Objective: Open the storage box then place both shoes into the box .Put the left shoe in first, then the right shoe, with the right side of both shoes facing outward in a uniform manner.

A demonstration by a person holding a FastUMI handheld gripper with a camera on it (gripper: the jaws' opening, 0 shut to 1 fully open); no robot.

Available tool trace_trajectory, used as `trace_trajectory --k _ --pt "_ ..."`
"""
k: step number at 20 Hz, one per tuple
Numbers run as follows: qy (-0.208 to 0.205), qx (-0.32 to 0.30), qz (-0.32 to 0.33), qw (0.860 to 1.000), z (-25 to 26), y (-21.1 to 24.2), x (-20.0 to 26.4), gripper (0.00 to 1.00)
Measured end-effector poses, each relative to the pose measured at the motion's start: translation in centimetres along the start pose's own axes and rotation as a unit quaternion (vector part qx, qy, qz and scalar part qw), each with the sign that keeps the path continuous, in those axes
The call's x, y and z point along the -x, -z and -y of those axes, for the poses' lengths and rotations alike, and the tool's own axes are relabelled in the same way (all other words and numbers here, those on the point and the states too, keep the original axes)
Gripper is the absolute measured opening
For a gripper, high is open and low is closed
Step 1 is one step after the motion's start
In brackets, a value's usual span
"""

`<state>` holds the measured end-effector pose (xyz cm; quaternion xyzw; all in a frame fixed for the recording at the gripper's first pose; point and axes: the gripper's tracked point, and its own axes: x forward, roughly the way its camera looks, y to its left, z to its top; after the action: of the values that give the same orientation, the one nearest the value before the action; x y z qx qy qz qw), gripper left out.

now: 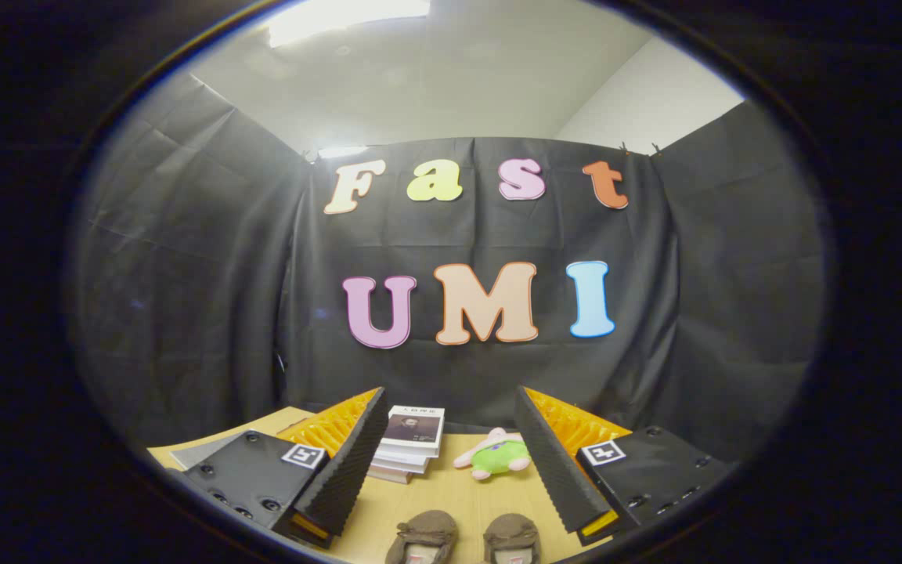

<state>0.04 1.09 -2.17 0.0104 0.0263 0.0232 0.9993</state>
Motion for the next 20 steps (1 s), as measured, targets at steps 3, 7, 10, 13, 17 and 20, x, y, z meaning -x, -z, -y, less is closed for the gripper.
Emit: trace_trajectory --k 3,7,10,13,17,20 --pt "-0.035 -0.021 -0.02 0.999 -1.8 1.7 0.2 1.0" --pt "-0.077 -0.063 -0.049 0.994 -4.0 3.6 0.6 1.0" --pt "-0.106 -0.102 -0.081 0.986 -5.4 5.4 0.8 1.0" --pt "-0.124 -0.149 -0.125 0.973 -6.3 7.7 0.8 1.0" --pt "-0.155 -0.254 -0.192 0.935 -8.1 10.7 1.4 1.0" --pt "-0.15 -0.286 -0.232 0.918 -8.2 13.4 1.5 1.0"
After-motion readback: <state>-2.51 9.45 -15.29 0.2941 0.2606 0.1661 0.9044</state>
